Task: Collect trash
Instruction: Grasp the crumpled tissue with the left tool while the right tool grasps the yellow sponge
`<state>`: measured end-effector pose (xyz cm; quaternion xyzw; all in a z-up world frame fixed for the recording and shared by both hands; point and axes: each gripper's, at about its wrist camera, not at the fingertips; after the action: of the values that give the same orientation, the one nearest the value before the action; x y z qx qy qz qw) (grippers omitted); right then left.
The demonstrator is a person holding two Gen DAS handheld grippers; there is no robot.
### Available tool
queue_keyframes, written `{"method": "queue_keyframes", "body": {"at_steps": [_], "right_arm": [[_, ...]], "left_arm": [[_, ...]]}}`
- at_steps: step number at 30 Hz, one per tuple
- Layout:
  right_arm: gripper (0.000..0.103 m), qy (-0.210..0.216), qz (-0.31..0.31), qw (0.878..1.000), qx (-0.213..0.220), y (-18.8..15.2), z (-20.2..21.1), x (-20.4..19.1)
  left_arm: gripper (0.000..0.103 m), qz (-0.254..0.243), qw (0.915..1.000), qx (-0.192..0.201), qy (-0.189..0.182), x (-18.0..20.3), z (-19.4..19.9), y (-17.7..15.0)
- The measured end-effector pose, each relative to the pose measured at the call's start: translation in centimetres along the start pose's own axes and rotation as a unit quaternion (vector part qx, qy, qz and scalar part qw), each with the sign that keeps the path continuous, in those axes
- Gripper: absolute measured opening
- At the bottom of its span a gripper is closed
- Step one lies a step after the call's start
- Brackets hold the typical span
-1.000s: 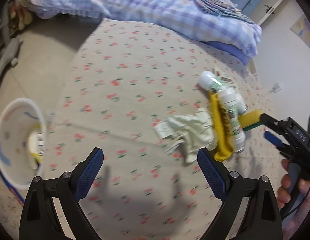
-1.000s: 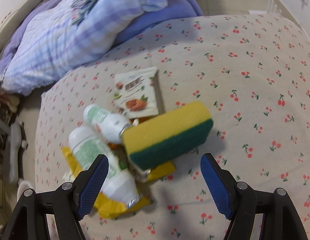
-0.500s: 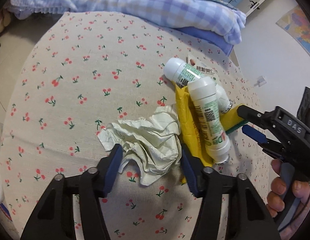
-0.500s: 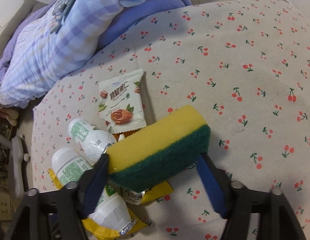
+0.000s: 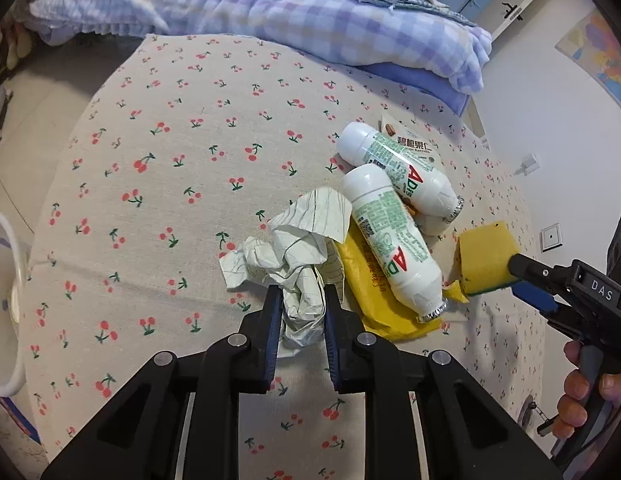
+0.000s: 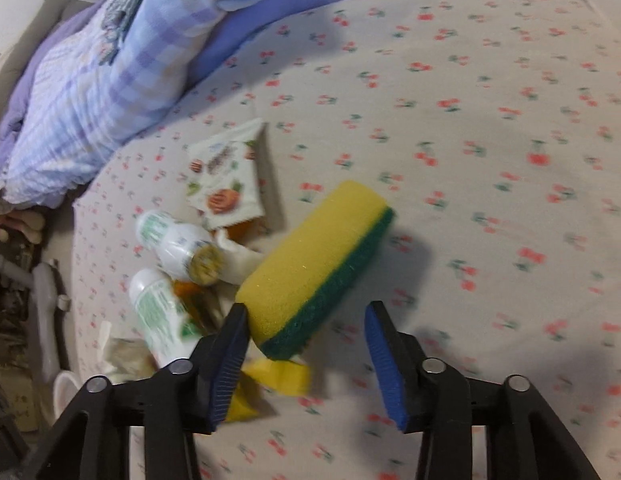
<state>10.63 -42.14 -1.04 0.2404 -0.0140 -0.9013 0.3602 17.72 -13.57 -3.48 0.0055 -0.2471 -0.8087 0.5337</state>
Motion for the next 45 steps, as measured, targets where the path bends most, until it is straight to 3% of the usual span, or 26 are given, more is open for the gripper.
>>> {"method": "queue_keyframes", "body": {"at_steps": [2,4,11,26,33,39,43,45], "right_arm": [[0.069,-0.019,-0.002,1.0,0.009,0.0,0.8,0.8],[0.073,-0.044,-0.01,0.999,0.026,0.2,1.7,1.8],[0.076,-0.094,-0.025,0.993,0.067,0.9,3.5,4.5],[0.084,-0.079,-0.03,0.994,0.068,1.6,4.2,5.5],[0.084,-0.052,0.011,0.999,0.003,0.9,0.4,4.7],[0.083,-0.062,0.014,0.998,-0.029,0.3,-2.7,5.2],[0.065,-0.06,0.004,0.998,-0.026,0.1,-2.7,5.9],[0.062,-0.049,0.0,0.998,-0.025,-0.2,-2.1,6.2]], "left_arm": [[0.02,-0.006,0.9999,0.005,0.007,0.1,0.7,-0.2],[0.02,-0.008,0.9998,0.007,0.015,0.0,1.1,-0.3],[0.02,-0.009,0.9997,0.008,0.021,-0.1,2.1,-1.1],[0.02,-0.012,0.9992,0.011,0.035,-0.4,2.8,-1.5],[0.02,-0.012,0.9988,0.012,0.045,-0.9,3.7,-2.4],[0.02,-0.005,0.9989,0.014,0.045,-1.8,5.1,-3.4],[0.02,-0.002,0.9987,0.018,0.048,-2.4,6.3,-4.1],[0.02,0.0,0.9985,0.022,0.05,-2.8,6.9,-4.4]]}}
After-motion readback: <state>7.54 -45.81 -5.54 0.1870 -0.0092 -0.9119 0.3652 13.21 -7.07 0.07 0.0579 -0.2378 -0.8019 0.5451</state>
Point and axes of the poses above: each gripper's, at about its wrist camera, not at the fingertips, and z roughly against the way its jaws point, x to its right, y to its top, and after that the axes turned 11 degrees about -z, right-handed
